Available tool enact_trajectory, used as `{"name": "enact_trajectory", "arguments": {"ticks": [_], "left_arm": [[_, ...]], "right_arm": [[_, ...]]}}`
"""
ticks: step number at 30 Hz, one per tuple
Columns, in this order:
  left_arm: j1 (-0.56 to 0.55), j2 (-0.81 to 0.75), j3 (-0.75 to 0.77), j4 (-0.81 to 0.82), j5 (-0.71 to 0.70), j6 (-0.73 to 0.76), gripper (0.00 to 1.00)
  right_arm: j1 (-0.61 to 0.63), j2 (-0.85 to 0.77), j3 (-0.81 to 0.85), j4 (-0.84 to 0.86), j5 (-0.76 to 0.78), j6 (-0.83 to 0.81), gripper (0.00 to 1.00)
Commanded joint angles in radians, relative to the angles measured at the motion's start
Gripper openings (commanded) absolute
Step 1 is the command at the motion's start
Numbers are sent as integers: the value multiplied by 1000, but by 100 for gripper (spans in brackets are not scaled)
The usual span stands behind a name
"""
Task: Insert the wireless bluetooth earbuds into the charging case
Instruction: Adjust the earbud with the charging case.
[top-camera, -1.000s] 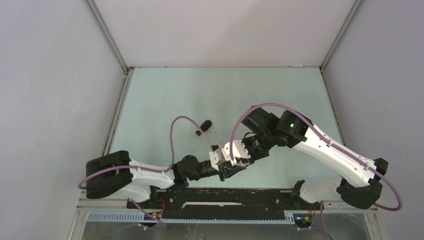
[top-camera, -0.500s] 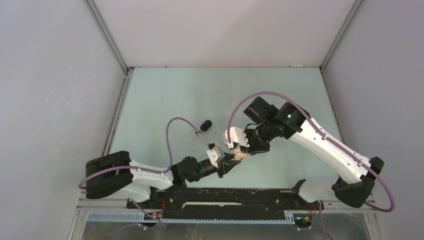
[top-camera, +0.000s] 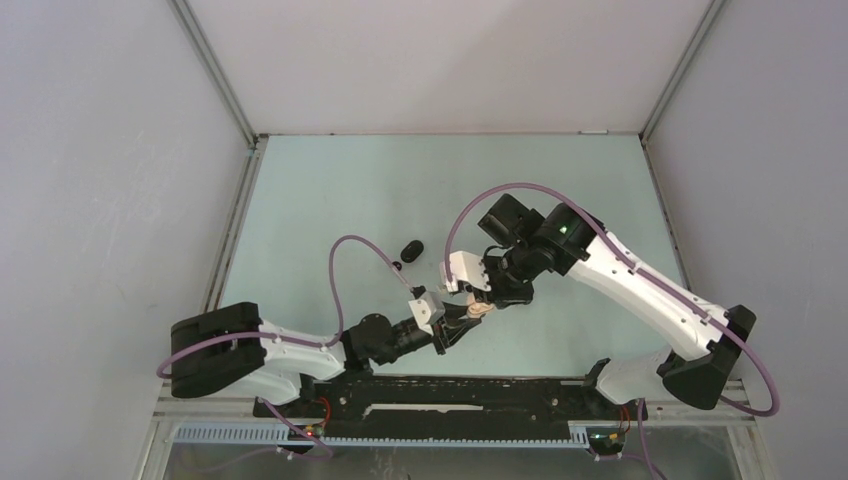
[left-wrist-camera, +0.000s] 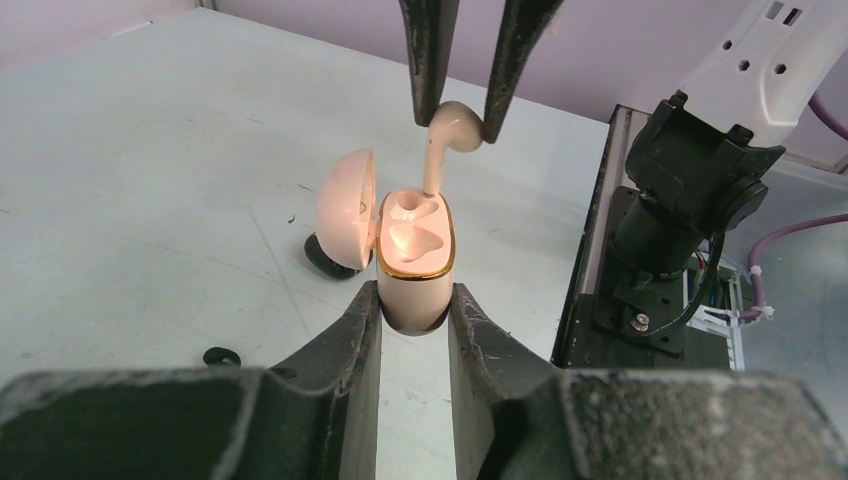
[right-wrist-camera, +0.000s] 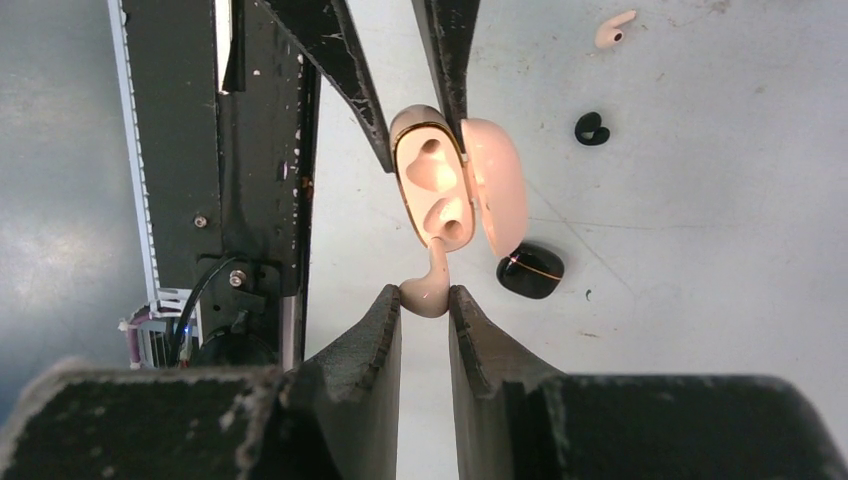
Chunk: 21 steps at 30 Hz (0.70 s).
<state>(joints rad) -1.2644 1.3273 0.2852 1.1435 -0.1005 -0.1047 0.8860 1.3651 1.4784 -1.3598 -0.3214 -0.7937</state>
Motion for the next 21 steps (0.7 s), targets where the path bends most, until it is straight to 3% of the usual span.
{"name": "enact_trajectory", "arguments": {"ticks": [1,21], "left_arm": [[-1,-12,-14,94,17,8,0],[-1,7,-26,151,-31,-21,0]], "right_arm": [[1,13,10,38,22,26,14],[46,18,6,50,69,31,16]]}}
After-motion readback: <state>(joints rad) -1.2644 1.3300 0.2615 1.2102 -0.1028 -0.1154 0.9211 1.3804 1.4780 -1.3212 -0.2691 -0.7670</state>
